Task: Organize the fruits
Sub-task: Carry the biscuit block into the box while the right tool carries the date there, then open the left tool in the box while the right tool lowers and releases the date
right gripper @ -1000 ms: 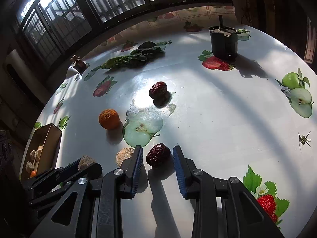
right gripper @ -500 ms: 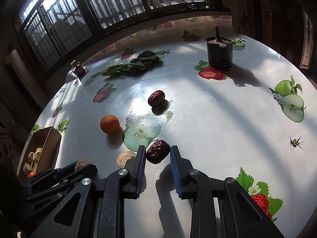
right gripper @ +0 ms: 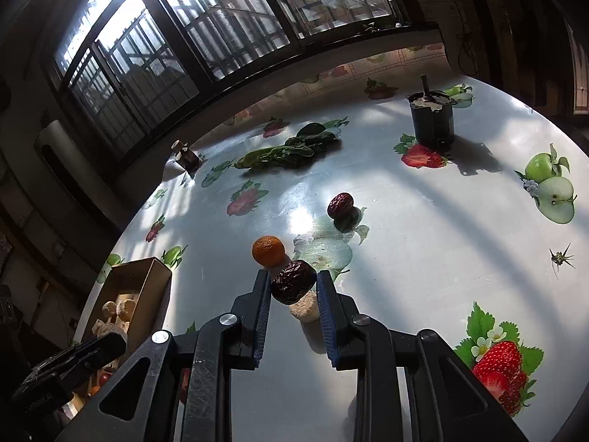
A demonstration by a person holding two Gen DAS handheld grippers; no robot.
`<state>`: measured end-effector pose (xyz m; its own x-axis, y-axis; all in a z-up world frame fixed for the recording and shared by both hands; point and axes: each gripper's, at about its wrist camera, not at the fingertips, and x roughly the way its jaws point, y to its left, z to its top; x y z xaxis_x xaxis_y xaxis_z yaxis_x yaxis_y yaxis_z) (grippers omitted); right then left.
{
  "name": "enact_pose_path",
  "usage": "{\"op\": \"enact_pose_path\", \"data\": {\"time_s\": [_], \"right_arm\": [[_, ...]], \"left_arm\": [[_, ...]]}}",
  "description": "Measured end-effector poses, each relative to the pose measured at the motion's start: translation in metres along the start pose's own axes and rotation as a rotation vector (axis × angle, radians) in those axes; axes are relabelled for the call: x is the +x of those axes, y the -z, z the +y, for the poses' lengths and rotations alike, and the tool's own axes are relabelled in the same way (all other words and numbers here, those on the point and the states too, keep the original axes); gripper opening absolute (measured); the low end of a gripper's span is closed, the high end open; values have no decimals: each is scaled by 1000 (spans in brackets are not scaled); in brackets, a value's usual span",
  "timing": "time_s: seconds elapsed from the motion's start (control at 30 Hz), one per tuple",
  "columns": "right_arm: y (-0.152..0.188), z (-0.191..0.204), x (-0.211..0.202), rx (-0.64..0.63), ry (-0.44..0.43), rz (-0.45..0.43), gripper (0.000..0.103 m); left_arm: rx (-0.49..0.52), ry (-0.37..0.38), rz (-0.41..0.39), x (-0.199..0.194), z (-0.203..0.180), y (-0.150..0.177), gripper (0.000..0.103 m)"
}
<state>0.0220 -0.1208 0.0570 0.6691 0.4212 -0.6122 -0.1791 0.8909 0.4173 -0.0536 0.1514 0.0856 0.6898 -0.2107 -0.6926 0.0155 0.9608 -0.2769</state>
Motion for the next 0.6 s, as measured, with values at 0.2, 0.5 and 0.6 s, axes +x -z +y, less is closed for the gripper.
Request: {"op": "enact_pose_path", "data": {"time_s": [0.2,0.5,0.6], "right_arm": [[23,82,-11,-119,-124,48,27],[84,187,25,-293,-216,198,28],[99,209,38,-340,-216,232,28]], "left_arm": [[-124,-182,-14,-42,94,18,28],[-186,-292,22,-47,156,42,28],[-188,-275,33,-40,159,41,28]]}}
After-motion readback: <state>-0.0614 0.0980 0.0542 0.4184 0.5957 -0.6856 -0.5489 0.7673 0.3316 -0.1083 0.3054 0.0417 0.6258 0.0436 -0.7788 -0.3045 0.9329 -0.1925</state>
